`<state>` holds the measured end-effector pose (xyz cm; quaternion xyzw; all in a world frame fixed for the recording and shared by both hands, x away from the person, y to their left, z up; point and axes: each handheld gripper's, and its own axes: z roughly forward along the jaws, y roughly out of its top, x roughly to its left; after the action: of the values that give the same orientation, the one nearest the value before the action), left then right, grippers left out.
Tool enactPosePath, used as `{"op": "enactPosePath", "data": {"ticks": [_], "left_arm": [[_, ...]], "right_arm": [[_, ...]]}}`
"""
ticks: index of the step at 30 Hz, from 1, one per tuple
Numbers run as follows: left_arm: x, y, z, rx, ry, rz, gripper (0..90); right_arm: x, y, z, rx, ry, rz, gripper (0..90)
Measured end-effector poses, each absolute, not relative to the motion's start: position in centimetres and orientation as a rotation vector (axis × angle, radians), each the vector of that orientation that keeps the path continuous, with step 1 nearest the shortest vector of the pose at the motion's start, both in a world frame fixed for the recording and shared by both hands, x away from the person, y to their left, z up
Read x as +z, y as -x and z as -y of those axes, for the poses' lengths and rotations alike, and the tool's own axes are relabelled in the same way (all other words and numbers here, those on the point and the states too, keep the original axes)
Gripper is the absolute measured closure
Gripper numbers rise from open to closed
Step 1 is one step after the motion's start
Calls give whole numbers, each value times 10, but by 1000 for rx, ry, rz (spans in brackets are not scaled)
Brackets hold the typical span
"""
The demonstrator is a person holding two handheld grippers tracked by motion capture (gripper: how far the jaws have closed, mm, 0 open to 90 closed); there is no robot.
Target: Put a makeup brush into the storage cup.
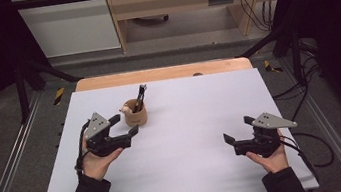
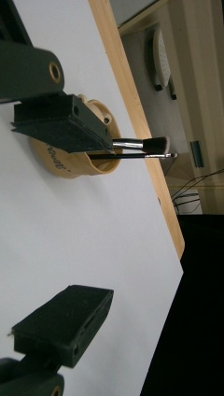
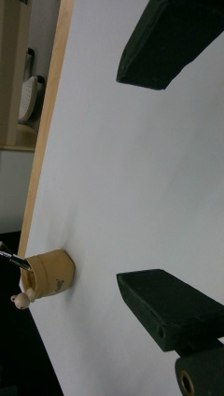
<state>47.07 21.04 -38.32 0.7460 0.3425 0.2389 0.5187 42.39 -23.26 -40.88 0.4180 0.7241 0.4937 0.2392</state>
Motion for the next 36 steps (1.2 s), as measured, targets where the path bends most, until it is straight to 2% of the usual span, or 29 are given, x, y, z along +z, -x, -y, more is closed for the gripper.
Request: {"op": "enactPosePath", "data": {"ticks": [13,36], "left_arm": [[-392,-450,-226,566,-1794,-815,132],[-412,-425,-261,583,-1833,-863,66]], "right_arm": [[-408,-423,233,1346,-1149,-1981,62],[-412,-422,238,1354,-1170,-1972,63]]}}
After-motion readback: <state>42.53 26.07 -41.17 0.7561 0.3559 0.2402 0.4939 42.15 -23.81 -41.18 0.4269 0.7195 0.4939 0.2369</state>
